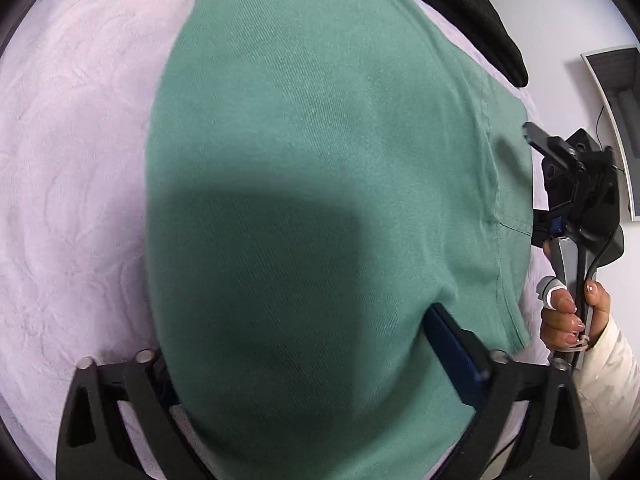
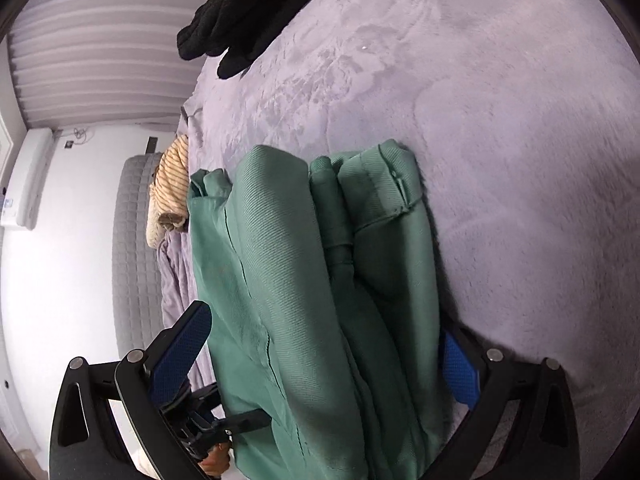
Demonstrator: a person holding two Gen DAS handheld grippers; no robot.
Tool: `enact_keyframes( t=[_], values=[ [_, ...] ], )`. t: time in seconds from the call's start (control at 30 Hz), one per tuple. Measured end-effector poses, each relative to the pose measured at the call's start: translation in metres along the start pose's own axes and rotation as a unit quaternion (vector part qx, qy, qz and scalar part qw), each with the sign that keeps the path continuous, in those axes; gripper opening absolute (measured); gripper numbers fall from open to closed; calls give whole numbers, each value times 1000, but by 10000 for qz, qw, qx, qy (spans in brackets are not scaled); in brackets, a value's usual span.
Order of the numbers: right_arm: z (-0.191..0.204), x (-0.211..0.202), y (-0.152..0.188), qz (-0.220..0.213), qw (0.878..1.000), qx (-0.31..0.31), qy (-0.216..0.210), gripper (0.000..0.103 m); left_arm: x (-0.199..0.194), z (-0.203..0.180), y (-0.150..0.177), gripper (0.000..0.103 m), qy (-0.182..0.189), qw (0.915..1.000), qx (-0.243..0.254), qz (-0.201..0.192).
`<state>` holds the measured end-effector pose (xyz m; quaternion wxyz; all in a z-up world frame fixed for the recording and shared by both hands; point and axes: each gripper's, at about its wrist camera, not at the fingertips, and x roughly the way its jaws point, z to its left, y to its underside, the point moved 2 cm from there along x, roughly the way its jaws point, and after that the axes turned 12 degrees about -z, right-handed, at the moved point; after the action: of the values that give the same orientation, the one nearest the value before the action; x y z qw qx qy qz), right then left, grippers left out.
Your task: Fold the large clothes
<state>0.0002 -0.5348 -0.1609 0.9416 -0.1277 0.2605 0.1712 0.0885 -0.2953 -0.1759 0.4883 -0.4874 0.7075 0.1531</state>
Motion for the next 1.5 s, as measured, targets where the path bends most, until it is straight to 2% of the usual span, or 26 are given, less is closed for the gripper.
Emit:
enact_keyframes(
  t=[0.03,0.07,0.13,0.2,0.3,0.53,0.67,0.8,0.87,0.9,0.93,0.97,1.0,1.03,1.07,1.1,1.13,1.17,1.23,1.3,1.37,1.4,1.43,1.47,1.5],
  values=[
    [-2,-1,0,-30,9999,144,56,82,-5,1,1,85,-13,10000,25,-56],
    [-4,-1,0,-6,9996,249,112,33,-11,2,3,80,-29,9999,53,-124],
    [-6,-2,3,-12,9991,391,152,26,-24,1,5,62,5,9996,132,-268],
    [3,-9,7,-117,9994,317,14,22,-41,1,7,50,100,9989,209,-397],
    [25,-18,14,-223,9984,404,-326,20,-68,-3,9,44,352,9971,367,-558],
    [91,-41,56,-433,9950,325,-834,20,-149,18,32,44,739,9920,650,-790],
    [121,-46,103,-440,9933,362,-1001,20,-205,56,67,44,766,9918,746,-704],
    [132,-25,172,-190,9934,546,-986,20,-239,106,120,44,439,9954,758,-394],
    [128,-3,208,7,9938,690,-871,20,-241,136,151,48,162,9974,682,-158],
    [122,10,225,131,9941,786,-739,20,-237,151,167,57,-60,9976,689,-16],
    [115,22,240,250,9950,813,-523,21,-232,166,183,60,-324,9969,705,105],
    [107,36,252,380,9958,811,-190,23,-224,183,197,60,-636,9954,647,292],
    [98,48,262,478,9953,813,232,24,-221,198,207,60,-775,9947,521,441],
    [92,52,267,476,9939,810,575,29,-226,210,213,60,-634,9965,311,437],
    [90,51,270,399,9929,826,755,39,-236,216,215,60,-461,9983,151,337],
    [93,45,271,291,9929,830,797,45,-248,220,213,60,-371,9991,99,189],
    [98,37,271,174,9932,732,884,58,-258,223,209,60,-356,9993,145,37],
    [105,26,272,39,9928,518,1083,63,-270,226,204,60,-382,9989,216,-149],
    [123,7,274,-238,9883,-60,1505,63,-290,241,196,78,-520,9972,252,-480],
    [136,-1,274,-382,9869,-380,1518,63,-290,244,177,79,-695,9949,205,-706],
    [141,6,275,-268,9890,-434,1385,57,-283,252,165,79,-865,9934,146,-734],
    [142,14,273,-184,9894,-418,1378,49,-278,255,163,79,-985,9924,139,-719],
    [142,22,272,-78,9899,-415,1351,15,-272,255,164,79,-1086,9916,149,-684],
    [146,28,272,0,9886,-498,1422,6,-256,235,158,79,-1157,9910,148,-655],
    [155,25,274,-80,9862,-736,1479,6,-248,226,156,79,-1164,9910,161,-645]
  ],
)
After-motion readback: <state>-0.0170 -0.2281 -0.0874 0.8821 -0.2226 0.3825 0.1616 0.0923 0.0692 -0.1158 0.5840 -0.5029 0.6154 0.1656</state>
